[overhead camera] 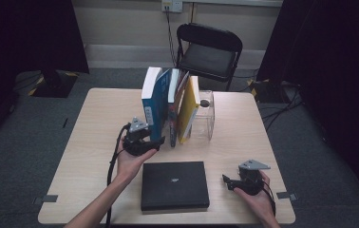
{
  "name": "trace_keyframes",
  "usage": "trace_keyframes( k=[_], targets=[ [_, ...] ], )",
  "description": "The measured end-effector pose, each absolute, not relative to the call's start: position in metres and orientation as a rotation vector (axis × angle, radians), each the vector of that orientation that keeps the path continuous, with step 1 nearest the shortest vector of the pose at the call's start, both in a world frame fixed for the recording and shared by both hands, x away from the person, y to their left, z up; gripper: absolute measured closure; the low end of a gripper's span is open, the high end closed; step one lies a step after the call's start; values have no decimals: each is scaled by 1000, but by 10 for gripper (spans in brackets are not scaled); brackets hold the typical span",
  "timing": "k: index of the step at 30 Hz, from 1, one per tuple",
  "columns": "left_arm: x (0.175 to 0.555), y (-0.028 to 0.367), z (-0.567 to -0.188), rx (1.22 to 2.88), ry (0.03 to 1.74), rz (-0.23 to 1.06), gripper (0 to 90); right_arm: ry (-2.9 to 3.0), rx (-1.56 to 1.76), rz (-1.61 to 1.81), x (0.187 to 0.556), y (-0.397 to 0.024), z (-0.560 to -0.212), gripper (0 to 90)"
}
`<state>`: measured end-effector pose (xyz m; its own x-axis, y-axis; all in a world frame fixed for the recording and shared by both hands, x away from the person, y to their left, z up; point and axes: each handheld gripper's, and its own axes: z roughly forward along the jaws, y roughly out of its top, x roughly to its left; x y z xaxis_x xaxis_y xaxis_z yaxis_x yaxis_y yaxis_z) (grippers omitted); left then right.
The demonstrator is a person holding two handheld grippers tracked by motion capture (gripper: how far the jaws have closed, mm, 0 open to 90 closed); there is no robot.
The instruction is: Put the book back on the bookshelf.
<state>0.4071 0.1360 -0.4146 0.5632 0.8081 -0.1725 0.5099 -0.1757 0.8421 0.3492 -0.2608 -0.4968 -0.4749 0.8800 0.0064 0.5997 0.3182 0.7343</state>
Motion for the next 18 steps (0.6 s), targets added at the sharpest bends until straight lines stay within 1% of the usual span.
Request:
trace_keyframes(
  k=[2, 7, 9, 14, 15, 18],
  targets=[
    [400, 145, -420, 1867, 1056, 389, 409, 2202, 1329, 991, 351, -259, -493, 272],
    [378, 161, -435, 1939, 1026, 382, 414, 2161, 1289, 1094, 356, -247, -474, 360],
    [369, 165, -442, 1955, 1042, 339, 411, 2149, 1265, 1130, 359, -240, -465, 388],
    [353, 172, -454, 2008, 969, 373, 400, 2116, 1184, 1227, 382, -212, -433, 456],
    [352, 174, -458, 2032, 953, 352, 400, 2108, 1176, 1245, 386, -207, -428, 461],
    [350, 171, -467, 2044, 965, 346, 388, 2080, 1139, 1297, 406, -186, -407, 461]
  ],
)
